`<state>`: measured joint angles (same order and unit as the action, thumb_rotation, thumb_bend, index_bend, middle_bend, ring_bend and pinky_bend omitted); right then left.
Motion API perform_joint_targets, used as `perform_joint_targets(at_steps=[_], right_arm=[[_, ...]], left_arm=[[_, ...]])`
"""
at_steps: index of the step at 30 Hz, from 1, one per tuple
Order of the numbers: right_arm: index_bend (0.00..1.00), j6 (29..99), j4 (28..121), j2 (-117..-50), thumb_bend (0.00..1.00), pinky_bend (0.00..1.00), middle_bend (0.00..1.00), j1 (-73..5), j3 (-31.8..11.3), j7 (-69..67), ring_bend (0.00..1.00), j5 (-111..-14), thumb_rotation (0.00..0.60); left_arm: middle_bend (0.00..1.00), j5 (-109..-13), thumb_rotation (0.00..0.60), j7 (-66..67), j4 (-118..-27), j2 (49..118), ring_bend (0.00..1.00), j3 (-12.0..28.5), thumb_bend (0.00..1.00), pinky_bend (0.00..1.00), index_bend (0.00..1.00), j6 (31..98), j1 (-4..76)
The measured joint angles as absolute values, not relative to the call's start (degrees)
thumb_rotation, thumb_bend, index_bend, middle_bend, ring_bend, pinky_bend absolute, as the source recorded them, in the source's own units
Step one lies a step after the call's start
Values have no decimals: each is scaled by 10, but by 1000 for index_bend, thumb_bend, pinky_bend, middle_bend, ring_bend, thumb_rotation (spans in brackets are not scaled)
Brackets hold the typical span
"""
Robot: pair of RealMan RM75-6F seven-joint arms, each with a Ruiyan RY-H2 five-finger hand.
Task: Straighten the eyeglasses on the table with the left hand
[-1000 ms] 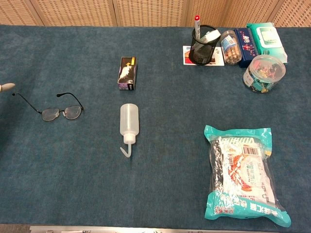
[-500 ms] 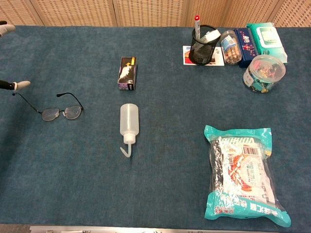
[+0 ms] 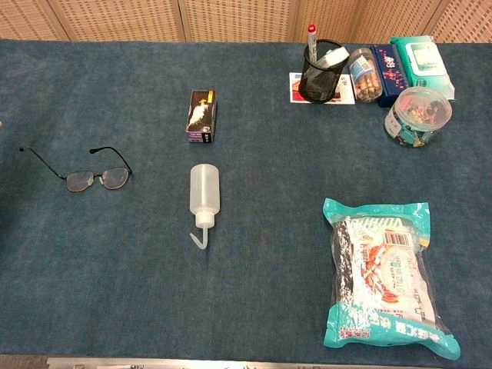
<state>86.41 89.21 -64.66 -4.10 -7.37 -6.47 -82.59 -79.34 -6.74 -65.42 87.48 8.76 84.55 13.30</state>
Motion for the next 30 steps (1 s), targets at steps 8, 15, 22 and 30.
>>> perform_joint_targets(at_steps=[8,15,22,30], right_arm=[[553,864,892,-646,214,346,396,-40,-74,-67,305,-824,600],[553,864,892,-646,214,346,396,-41,-75,-67,304,-825,600],[553,866,892,-646,214,346,397,-38,-74,-67,305,-824,600],[553,866,892,-645,214,346,396,-37,-73,-67,305,-823,600]], left_arm=[[0,-798,600,-66,-631,885,0,82,280,129,36,855,123],[0,-800,600,-73,-624,890,0,78,280,129,36,855,116],[0,-806,600,-77,-617,900,0,78,280,129,36,856,117],[0,-816,600,-81,-617,909,0,76,280,129,36,853,122]])
